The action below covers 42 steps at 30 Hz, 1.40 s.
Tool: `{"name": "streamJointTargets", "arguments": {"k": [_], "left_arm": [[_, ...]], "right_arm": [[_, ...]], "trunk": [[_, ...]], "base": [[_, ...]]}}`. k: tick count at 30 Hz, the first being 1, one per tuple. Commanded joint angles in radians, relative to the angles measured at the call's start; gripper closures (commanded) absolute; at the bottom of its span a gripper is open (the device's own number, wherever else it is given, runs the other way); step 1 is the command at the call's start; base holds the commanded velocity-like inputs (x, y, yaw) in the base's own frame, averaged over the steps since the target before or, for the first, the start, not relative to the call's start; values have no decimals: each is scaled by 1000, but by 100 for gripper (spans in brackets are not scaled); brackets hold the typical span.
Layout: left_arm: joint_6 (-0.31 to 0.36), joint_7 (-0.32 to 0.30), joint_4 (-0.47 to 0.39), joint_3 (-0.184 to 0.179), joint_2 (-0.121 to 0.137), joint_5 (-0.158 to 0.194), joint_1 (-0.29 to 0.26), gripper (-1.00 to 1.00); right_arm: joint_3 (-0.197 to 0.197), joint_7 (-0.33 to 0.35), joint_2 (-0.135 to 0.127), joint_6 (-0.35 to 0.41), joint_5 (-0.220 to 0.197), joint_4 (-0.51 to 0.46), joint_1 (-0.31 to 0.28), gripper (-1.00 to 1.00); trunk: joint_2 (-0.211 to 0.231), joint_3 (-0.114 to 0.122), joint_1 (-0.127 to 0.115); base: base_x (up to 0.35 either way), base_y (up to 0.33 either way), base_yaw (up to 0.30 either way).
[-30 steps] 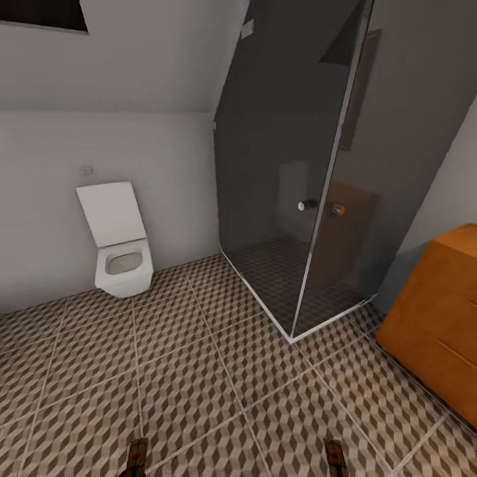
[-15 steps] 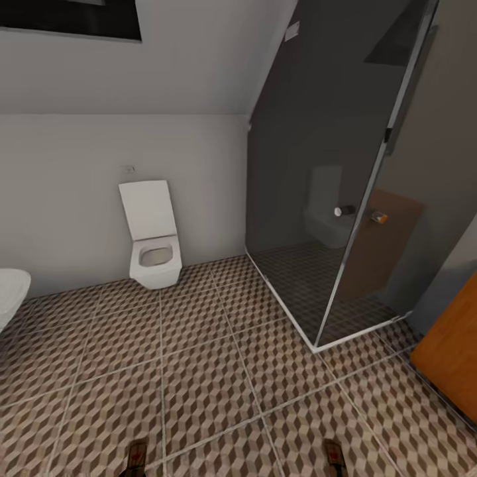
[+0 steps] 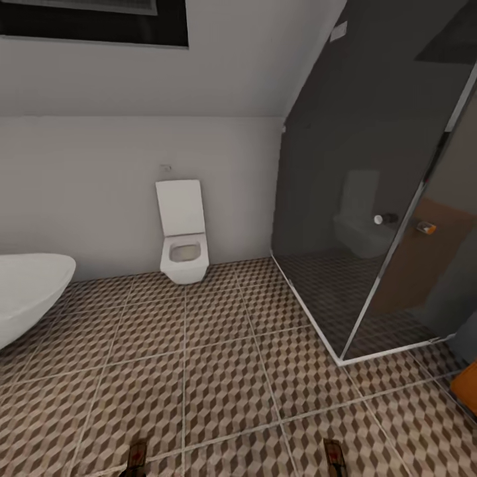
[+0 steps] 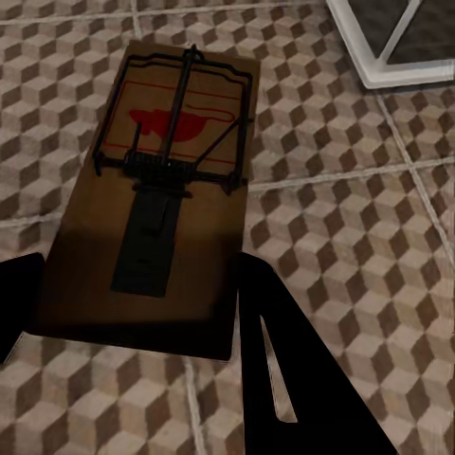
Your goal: Take the four mousetraps from the cabinet in the bathroom and place them on the bathroom floor. Make sure all four end up on the same floor surface, and ensure that at least two of them are either under or directly next to the same bathroom sink.
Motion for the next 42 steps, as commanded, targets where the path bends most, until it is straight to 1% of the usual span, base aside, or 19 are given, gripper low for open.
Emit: {"name": "streamJointTargets", "arguments": {"k": [1,42], "left_arm": [[-2,14,2,-6,-1,-9,-1,100],[-3,14,2,-5,2,-8,-1,100]], "right_arm": [[9,0,-1,-4,-13,0,0,100],[9,0,-1,-4,-13,0,0,100]], "trunk": [[0,0,0],[0,19,0]], "base": [[0,0,282],[0,0,282]]}}
